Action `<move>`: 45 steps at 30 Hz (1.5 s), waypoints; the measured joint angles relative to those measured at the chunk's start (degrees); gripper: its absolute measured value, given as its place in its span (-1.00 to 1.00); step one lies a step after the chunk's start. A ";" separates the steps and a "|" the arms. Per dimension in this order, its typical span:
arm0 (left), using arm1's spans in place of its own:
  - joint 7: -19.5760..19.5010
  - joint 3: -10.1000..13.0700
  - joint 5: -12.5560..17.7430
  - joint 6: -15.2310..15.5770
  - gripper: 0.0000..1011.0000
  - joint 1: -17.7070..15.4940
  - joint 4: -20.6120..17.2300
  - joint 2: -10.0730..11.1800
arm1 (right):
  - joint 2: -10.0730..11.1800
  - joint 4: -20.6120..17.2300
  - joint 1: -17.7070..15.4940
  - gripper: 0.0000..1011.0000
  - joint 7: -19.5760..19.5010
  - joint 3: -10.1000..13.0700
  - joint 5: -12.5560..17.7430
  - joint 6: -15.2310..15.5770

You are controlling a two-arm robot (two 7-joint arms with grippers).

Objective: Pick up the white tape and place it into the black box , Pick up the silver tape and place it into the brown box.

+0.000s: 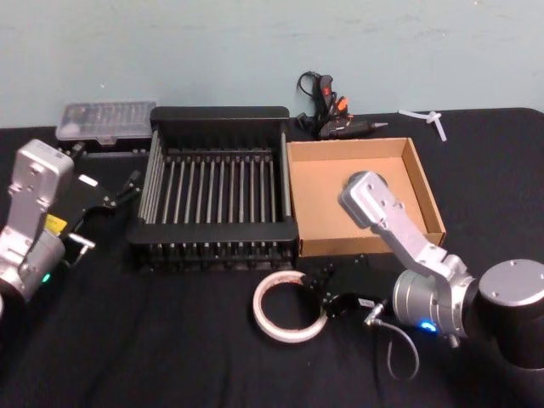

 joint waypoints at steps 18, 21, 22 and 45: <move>0.00 0.00 0.00 0.00 0.98 0.00 0.00 0.00 | 3.42 -6.21 -0.53 -0.83 0.33 2.28 4.03 -3.67; 0.00 0.00 0.00 0.00 0.98 0.00 0.00 0.00 | 3.89 -6.96 -0.47 -0.83 0.30 2.45 4.50 -4.33; 0.00 0.00 0.00 0.00 0.98 0.00 0.00 0.00 | 4.05 -7.17 -0.29 -0.83 0.21 2.50 4.71 -4.63; 0.00 0.00 0.00 0.00 0.98 0.00 0.00 0.00 | -0.23 2.39 10.64 -0.83 -1.60 0.35 4.43 -9.45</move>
